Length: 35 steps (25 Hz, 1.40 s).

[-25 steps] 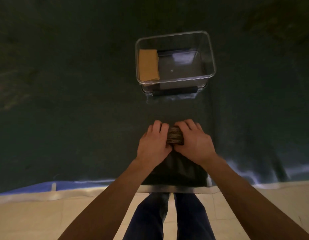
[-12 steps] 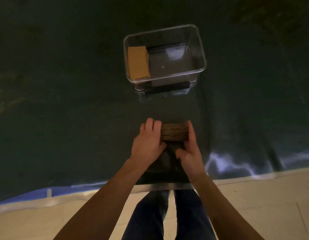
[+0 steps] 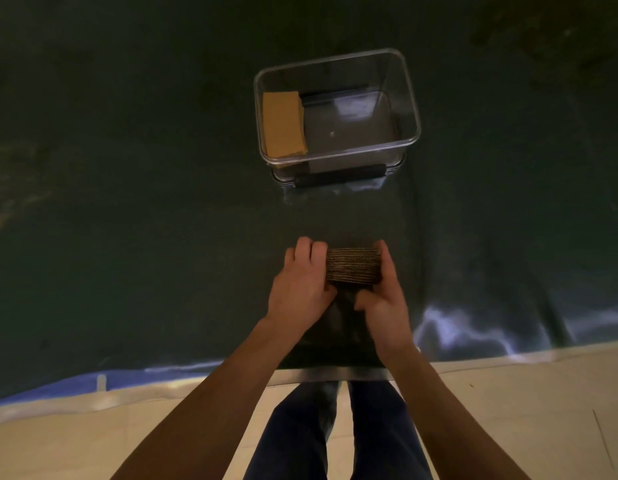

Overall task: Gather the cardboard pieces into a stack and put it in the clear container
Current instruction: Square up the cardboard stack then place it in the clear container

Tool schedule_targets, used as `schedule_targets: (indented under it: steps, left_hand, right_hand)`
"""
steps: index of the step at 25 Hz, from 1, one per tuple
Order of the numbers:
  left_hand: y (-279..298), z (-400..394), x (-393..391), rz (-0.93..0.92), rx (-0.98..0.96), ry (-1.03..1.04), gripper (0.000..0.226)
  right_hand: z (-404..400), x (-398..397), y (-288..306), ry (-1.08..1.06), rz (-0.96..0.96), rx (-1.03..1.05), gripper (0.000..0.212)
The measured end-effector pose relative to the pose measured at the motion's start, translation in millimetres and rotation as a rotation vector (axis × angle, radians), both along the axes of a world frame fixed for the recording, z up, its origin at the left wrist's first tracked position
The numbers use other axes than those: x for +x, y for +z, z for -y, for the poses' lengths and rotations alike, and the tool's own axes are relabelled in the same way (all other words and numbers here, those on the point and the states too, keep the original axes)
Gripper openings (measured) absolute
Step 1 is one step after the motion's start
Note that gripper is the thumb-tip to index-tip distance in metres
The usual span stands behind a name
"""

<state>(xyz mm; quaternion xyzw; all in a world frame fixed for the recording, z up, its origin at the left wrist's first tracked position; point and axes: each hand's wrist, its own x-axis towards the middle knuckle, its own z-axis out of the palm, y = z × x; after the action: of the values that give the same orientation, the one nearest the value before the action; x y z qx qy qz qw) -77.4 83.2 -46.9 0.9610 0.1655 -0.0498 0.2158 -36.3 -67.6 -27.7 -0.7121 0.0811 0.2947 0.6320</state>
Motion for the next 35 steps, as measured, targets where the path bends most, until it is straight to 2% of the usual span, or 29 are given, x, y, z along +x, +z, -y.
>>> schedule_targets:
  steps: [4,6,9,13,17,21,24,31,35]
  left_hand:
    - [-0.2,-0.2,0.3,0.025,0.022,0.016,0.056]
    - [-0.5,-1.3,-0.4,0.026,0.017,0.002,0.054]
    - [0.1,-3.9,0.6,0.022,-0.001,-0.029,0.054]
    - [-0.7,-26.6,-4.5,0.038,-0.082,-0.073,0.054]
    - [-5.4,-56.3,-19.5,0.015,-0.139,0.002,0.043]
    - [-3.5,-55.8,-16.3,-0.124,-0.4,0.01,0.05]
    - [-3.0,-47.3,-12.5,-0.124,-0.466,0.043,0.051]
    - [4.9,-49.6,-18.9,-0.034,-0.42,0.061,0.053]
    - [3.6,-48.7,-20.1,-0.139,-0.333,0.014,0.052]
  right_hand:
    - [5.0,6.0,-5.7,0.241,0.062,-0.119,0.088]
    - [10.4,18.5,-4.0,0.352,0.202,-0.289,0.083]
    - [12.4,39.4,-1.2,0.501,0.416,-0.507,0.064]
    - [15.3,61.1,-1.2,0.68,0.562,-0.587,0.055]
    - [16.5,72.5,-3.8,0.812,0.546,-0.593,0.053]
    - [16.7,77.3,-8.0,0.817,0.445,-0.556,0.048]
    - [15.4,74.2,-9.9,0.787,0.445,-0.555,0.049]
    - [19.6,70.8,3.7,0.76,0.597,-0.55,0.049]
    - [19.5,65.6,-3.5,0.814,0.507,-0.6,0.054]
